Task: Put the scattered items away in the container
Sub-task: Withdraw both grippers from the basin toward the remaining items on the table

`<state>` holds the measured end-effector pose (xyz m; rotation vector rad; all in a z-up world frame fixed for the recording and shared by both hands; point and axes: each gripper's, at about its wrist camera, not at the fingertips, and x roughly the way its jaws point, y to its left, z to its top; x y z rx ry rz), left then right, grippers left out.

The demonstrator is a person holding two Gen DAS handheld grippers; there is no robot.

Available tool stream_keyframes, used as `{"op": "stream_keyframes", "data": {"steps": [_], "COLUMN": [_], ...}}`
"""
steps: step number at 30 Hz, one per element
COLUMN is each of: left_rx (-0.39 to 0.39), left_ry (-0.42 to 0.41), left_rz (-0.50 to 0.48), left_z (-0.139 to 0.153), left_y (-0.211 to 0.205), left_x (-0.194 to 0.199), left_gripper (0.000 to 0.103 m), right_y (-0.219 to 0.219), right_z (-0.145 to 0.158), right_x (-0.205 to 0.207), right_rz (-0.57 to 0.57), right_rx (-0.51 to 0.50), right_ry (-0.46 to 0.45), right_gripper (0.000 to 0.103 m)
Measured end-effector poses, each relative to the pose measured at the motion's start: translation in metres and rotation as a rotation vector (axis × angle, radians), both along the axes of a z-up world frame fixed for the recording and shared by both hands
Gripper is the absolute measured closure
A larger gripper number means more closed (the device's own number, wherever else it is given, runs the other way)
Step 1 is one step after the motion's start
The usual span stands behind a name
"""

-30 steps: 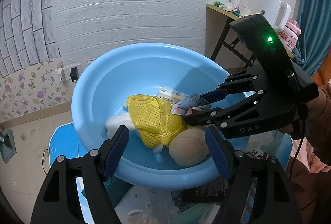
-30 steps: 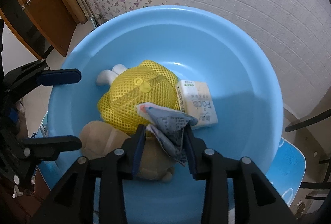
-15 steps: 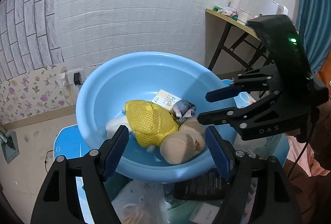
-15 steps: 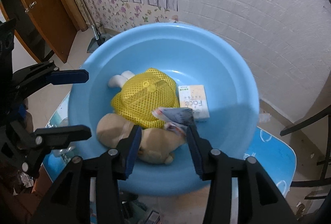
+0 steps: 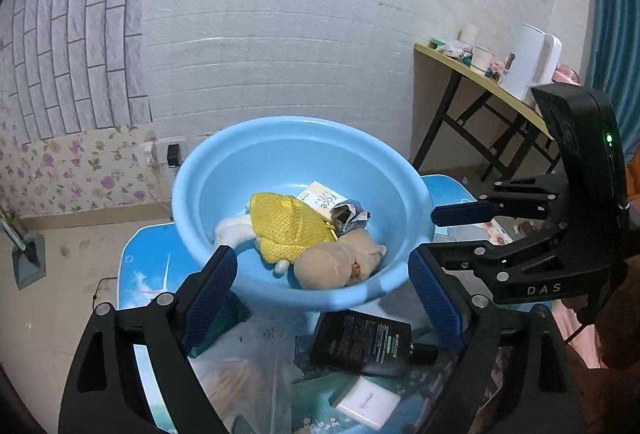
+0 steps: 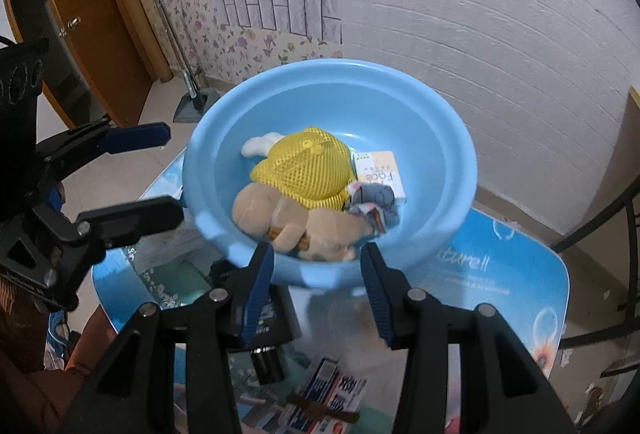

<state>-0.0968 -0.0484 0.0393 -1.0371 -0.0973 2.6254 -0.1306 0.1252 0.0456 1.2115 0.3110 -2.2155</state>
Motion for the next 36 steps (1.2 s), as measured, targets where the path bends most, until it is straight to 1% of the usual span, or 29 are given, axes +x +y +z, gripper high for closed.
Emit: {"op": "stream_keyframes", "data": {"steps": [6,11,15,17,19,23,28,29,31,35,36], "left_rx": [-0.017,-0.035,-0.031,-0.031,-0.032,-0.029,-0.027,-0.032,-0.041,-0.047,-0.050], "left_ry": [0.031,0.051,0.069,0.086,0.105,0.123,0.129,0.129,0.125,0.112,0.107], "left_rz": [0.020,0.026,0.030,0.030,0.030,0.027,0.011,0.009,0.011,0.013,0.015], "left_z": [0.005,0.007,0.011,0.015,0.017,0.020,0.020,0.020,0.018,0.013,0.012], "left_y": [0.006,0.011,0.014,0.016,0.016,0.020,0.025,0.025,0.026,0.028,0.027], "left_x": [0.022,0.041,0.051,0.056,0.060,0.067,0.071,0.072,0.072,0.073,0.073], "left_gripper": [0.013,0.013,0.012,0.008,0.007,0.007,0.005,0.004,0.002,0.002,0.002], "right_y": [0.010,0.015,0.018,0.020,0.023,0.036,0.044,0.045,0.048,0.055,0.056], "right_z": [0.005,0.021,0.029,0.032,0.034,0.045,0.045,0.045,0.043,0.040,0.038], "right_x": [0.023,0.050,0.065,0.072,0.077,0.097,0.104,0.104,0.107,0.107,0.107], "right_rz": [-0.046,-0.054,-0.051,-0.063,-0.083,-0.102,-0.087,-0.087,-0.102,-0.115,-0.118], "right_rx": [-0.044,-0.087,-0.131,-0.141,-0.154,-0.204,-0.246,-0.249,-0.242,-0.230,-0.226], "right_ry": [0.056,0.183,0.212,0.233,0.257,0.339,0.348,0.346,0.359,0.361,0.362], "right_gripper": [0.058,0.058,0.058,0.058,0.058,0.058,0.058,0.057,0.044,0.035,0.030]}}
